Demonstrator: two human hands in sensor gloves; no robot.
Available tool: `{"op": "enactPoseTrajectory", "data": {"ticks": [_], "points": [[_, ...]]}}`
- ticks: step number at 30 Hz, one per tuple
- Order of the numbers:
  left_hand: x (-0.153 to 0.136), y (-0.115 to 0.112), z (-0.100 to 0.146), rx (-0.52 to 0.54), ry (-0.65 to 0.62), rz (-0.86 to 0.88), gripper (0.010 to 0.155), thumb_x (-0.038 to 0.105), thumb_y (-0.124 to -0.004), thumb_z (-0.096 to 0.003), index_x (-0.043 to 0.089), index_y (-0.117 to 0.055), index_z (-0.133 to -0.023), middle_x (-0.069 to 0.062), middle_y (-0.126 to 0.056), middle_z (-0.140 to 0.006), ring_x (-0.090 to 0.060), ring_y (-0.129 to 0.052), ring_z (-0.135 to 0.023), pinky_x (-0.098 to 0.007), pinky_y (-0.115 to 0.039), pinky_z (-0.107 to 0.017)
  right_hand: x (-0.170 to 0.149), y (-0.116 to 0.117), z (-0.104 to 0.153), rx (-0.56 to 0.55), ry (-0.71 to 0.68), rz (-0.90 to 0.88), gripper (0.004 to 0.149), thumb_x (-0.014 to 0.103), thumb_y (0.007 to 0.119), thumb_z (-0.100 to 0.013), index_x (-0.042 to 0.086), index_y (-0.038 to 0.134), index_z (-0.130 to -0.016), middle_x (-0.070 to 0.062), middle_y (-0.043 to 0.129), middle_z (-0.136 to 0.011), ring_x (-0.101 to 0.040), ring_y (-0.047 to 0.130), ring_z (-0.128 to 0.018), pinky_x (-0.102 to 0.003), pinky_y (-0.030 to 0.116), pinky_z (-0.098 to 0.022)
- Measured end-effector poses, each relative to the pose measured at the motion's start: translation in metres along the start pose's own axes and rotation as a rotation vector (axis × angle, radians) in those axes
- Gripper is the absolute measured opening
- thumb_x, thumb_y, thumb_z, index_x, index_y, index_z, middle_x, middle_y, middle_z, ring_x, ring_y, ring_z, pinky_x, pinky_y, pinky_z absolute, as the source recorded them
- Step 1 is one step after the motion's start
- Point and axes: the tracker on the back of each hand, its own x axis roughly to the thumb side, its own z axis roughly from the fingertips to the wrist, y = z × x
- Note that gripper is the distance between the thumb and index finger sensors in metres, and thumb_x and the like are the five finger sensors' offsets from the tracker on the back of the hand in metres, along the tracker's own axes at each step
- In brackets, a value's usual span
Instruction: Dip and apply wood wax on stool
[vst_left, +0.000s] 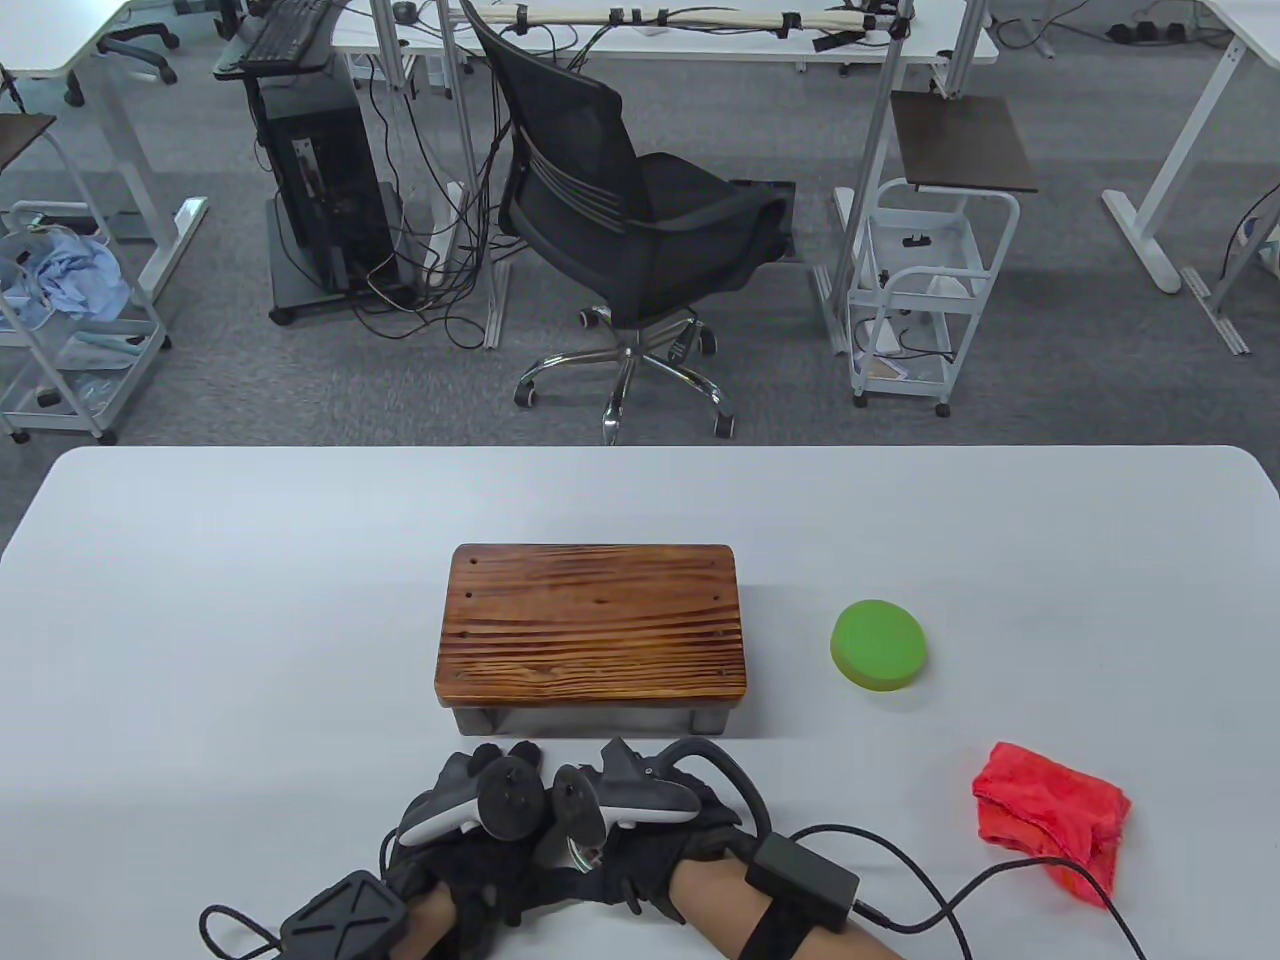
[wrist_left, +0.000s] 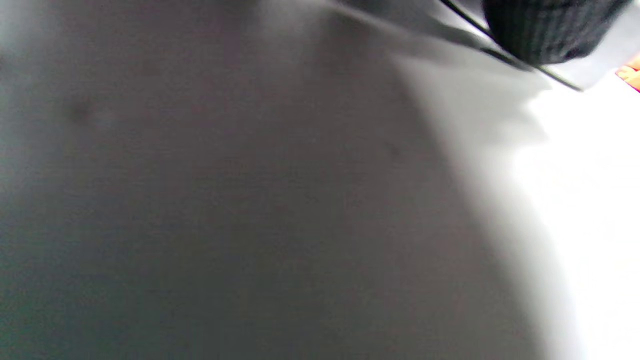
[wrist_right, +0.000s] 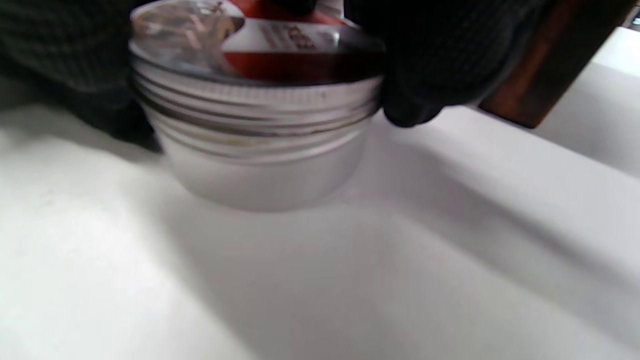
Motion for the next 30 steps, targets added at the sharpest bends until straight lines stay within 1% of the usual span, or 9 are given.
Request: {"op": "enactPoseTrajectory", "data": {"ticks": [3, 5, 6, 7, 8, 10, 15, 21, 30], "points": [[-0.002, 0.001, 0.001, 0.0, -0.001, 0.001, 0.07, 0.075, -0.06, -0.0587, 0.053, -0.012, -0.105, -0.019, 0.025, -0.11, -0.056, 0.025, -0.088, -0.08, 0.004, -0.053, -0.006, -0.005, 0.001, 0.072, -0.023, -0.008, 0.086, 0.071, 0.077, -0.047, 0.025, 0.038, -0.108, -0.015, 0.048, -0.11, -0.031, 0.085, -0.082, -0.036, 0.089, -0.052], [-0.002, 0.001, 0.001, 0.001, -0.001, 0.002, 0.07, 0.075, -0.061, -0.0585, 0.053, -0.013, -0.105, -0.019, 0.025, -0.11, -0.056, 0.025, -0.088, -0.08, 0.004, -0.054, -0.011, -0.013, 0.002, 0.059, -0.173, -0.011, 0.093, 0.068, 0.083, -0.045, 0.026, 0.031, -0.11, -0.019, 0.035, -0.114, -0.033, 0.08, -0.091, -0.042, 0.087, -0.057], [-0.002, 0.001, 0.001, 0.001, -0.001, 0.003, 0.07, 0.075, -0.061, -0.0585, 0.053, -0.013, -0.105, -0.019, 0.025, -0.11, -0.056, 0.025, -0.088, -0.08, 0.004, -0.054, -0.011, -0.016, 0.003, 0.051, -0.248, -0.003, 0.093, 0.064, 0.088, -0.044, 0.03, 0.032, -0.11, -0.018, 0.03, -0.116, -0.037, 0.075, -0.096, -0.05, 0.084, -0.06], [-0.002, 0.001, 0.001, 0.0, -0.002, 0.003, 0.071, 0.075, -0.061, -0.0581, 0.053, -0.013, -0.105, -0.019, 0.025, -0.11, -0.056, 0.025, -0.088, -0.08, 0.004, -0.054, -0.01, -0.02, 0.005, 0.012, -0.344, 0.083, 0.089, 0.06, 0.092, -0.043, 0.037, 0.036, -0.109, -0.014, 0.029, -0.117, -0.04, 0.073, -0.099, -0.055, 0.081, -0.062], [-0.002, 0.001, 0.001, 0.0, -0.002, 0.002, 0.071, 0.075, -0.062, -0.058, 0.053, -0.013, -0.105, -0.019, 0.025, -0.11, -0.056, 0.025, -0.088, -0.08, 0.004, -0.053, -0.009, -0.022, 0.005, -0.013, -0.381, 0.161, 0.083, 0.058, 0.094, -0.043, 0.046, 0.041, -0.105, -0.009, 0.031, -0.118, -0.038, 0.075, -0.1, -0.056, 0.082, -0.062], [-0.002, 0.001, 0.001, -0.001, -0.002, 0.002, 0.071, 0.075, -0.062, -0.0579, 0.053, -0.013, -0.105, -0.019, 0.025, -0.11, -0.056, 0.025, -0.088, -0.08, 0.004, -0.053, -0.007, -0.024, 0.005, 0.015, -0.367, 0.239, 0.077, 0.056, 0.095, -0.043, 0.053, 0.043, -0.1, -0.002, 0.028, -0.119, -0.038, 0.072, -0.104, -0.06, 0.079, -0.064], [-0.003, 0.001, 0.001, -0.002, -0.002, 0.003, 0.069, 0.075, -0.061, -0.0582, 0.054, -0.014, -0.104, -0.018, 0.025, -0.11, -0.055, 0.025, -0.088, -0.08, 0.004, -0.054, -0.002, -0.018, -0.002, 0.045, -0.378, 0.28, 0.069, 0.05, 0.095, -0.046, 0.051, 0.048, -0.097, 0.002, 0.036, -0.116, -0.023, 0.079, -0.097, -0.053, 0.082, -0.062], [-0.003, 0.001, 0.001, -0.003, -0.003, 0.003, 0.068, 0.075, -0.061, -0.0584, 0.055, -0.014, -0.104, -0.018, 0.025, -0.11, -0.055, 0.025, -0.088, -0.08, 0.004, -0.053, -0.004, -0.015, -0.005, 0.034, -0.381, 0.23, 0.068, 0.05, 0.095, -0.046, 0.048, 0.049, -0.097, 0.004, 0.05, -0.111, -0.025, 0.082, -0.09, -0.045, 0.085, -0.061], [-0.003, 0.001, 0.001, -0.002, -0.003, 0.003, 0.069, 0.074, -0.061, -0.0583, 0.054, -0.014, -0.104, -0.018, 0.025, -0.11, -0.055, 0.025, -0.089, -0.08, 0.004, -0.054, -0.01, -0.006, -0.005, -0.016, -0.289, 0.133, 0.071, 0.062, 0.086, -0.045, 0.041, 0.047, -0.101, -0.004, 0.055, -0.107, -0.024, 0.087, -0.078, -0.038, 0.088, -0.053]]}}
